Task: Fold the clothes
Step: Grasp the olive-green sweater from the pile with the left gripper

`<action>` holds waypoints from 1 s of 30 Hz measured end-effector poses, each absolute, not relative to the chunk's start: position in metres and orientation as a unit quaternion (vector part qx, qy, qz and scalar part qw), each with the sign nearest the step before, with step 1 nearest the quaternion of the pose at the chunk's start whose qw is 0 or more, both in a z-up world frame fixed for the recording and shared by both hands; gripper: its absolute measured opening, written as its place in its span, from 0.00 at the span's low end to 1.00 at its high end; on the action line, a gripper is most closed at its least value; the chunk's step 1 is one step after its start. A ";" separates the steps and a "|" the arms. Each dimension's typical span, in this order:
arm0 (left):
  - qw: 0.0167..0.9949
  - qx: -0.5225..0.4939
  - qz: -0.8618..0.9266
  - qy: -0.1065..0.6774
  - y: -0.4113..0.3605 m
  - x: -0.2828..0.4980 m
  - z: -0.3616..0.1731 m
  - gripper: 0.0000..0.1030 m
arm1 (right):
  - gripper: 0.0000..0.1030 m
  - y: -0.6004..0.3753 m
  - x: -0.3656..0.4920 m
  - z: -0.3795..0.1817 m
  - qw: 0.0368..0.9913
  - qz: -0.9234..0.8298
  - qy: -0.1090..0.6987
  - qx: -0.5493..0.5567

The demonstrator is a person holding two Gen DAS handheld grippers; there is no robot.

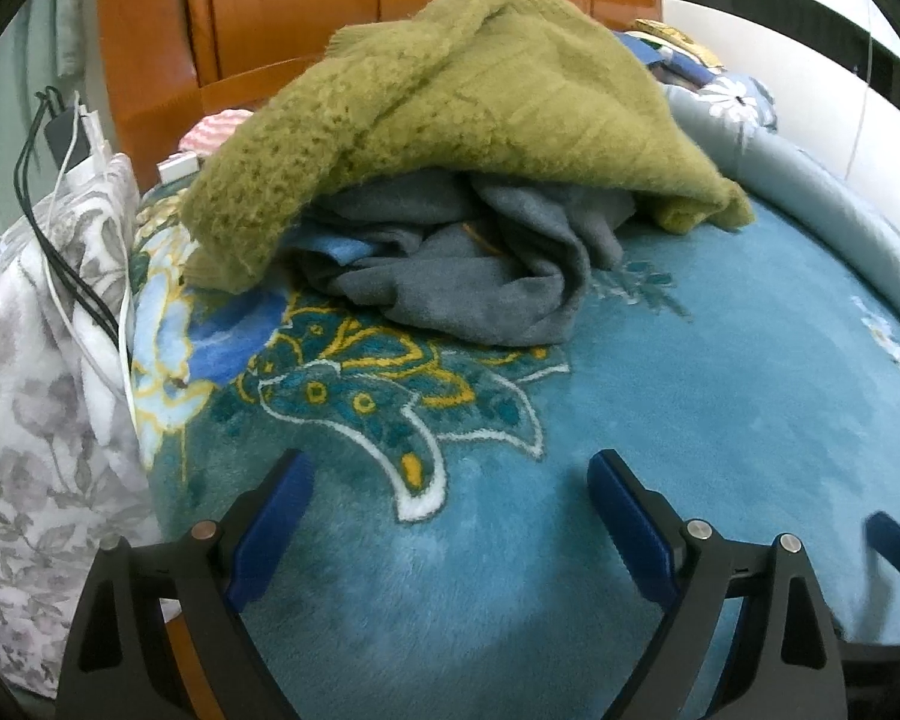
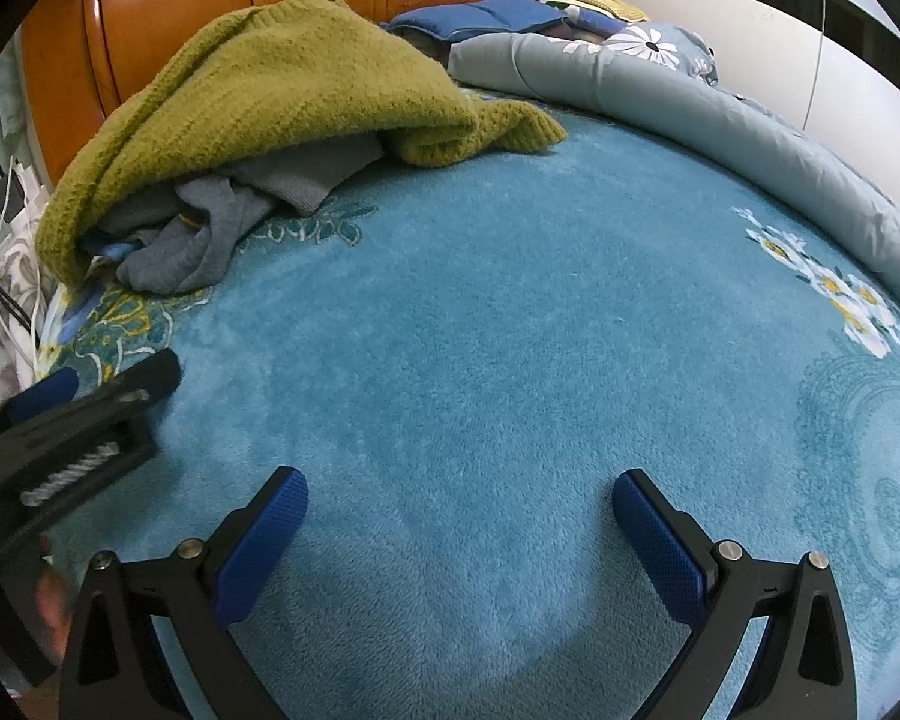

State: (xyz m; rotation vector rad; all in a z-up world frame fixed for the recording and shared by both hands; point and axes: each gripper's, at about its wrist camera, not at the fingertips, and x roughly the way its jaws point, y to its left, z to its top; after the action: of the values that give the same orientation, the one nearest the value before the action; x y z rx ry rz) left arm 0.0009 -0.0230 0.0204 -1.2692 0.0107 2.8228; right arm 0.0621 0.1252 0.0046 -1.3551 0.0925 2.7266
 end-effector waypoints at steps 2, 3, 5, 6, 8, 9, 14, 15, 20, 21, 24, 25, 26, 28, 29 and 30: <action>0.025 -0.395 0.918 -0.003 -0.030 0.001 0.035 0.91 | 1.00 0.125 0.061 0.004 0.048 0.893 0.030 -0.447; 0.027 -0.379 0.925 -0.005 -0.034 0.001 0.049 0.91 | 1.00 0.125 0.061 0.005 0.048 0.893 0.032 -0.447; 0.029 -0.358 0.933 -0.001 -0.037 -0.007 0.068 0.91 | 1.00 0.128 0.062 0.007 0.044 0.893 0.041 -0.446; 0.028 -0.341 0.940 0.010 -0.038 -0.015 0.082 0.91 | 1.00 0.129 0.061 0.008 0.043 0.891 0.047 -0.449; 0.025 -0.324 0.945 0.033 -0.032 -0.032 0.096 0.91 | 1.00 0.130 0.062 0.012 0.039 0.889 0.056 -0.453; 0.018 -0.315 0.948 0.048 -0.029 -0.043 0.104 0.91 | 1.00 0.130 0.065 0.015 0.038 0.891 0.055 -0.450; 0.005 -0.286 0.954 0.087 -0.023 -0.091 0.126 0.91 | 1.00 0.131 0.079 0.032 0.036 0.902 0.044 -0.429; 0.007 -0.297 0.951 0.081 -0.025 -0.102 0.125 0.91 | 1.00 0.132 0.080 0.035 0.036 0.903 0.042 -0.427; 0.030 -0.327 0.944 0.035 -0.034 -0.123 0.123 0.63 | 1.00 0.140 0.093 0.059 0.037 0.914 0.038 -0.403; 0.040 -0.335 0.941 0.024 -0.035 -0.124 0.123 0.42 | 1.00 0.141 0.095 0.062 0.038 0.916 0.038 -0.397; 0.056 -0.343 0.938 0.010 -0.033 -0.122 0.123 0.16 | 1.00 0.147 0.100 0.072 0.042 0.921 0.044 -0.384; 0.058 -0.338 0.939 0.015 -0.030 -0.118 0.124 0.14 | 1.00 0.150 0.102 0.074 0.042 0.922 0.049 -0.382; 0.064 -0.333 0.940 0.017 -0.028 -0.114 0.127 0.13 | 1.00 0.152 0.104 0.076 0.042 0.923 0.056 -0.379; 0.080 -0.323 0.943 0.003 -0.027 -0.102 0.135 0.12 | 1.00 0.157 0.111 0.080 0.042 0.924 0.068 -0.373; 0.091 -0.316 0.944 -0.004 -0.025 -0.095 0.142 0.12 | 1.00 0.161 0.116 0.083 0.042 0.926 0.072 -0.367; 0.103 -0.308 0.946 -0.010 -0.022 -0.088 0.149 0.12 | 1.00 0.164 0.121 0.085 0.044 0.928 0.073 -0.363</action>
State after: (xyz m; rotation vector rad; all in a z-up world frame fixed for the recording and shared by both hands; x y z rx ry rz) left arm -0.0883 -0.0223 0.1494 -0.9087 -0.0309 2.7904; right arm 0.1205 0.1635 0.0850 -1.1097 0.2217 2.8357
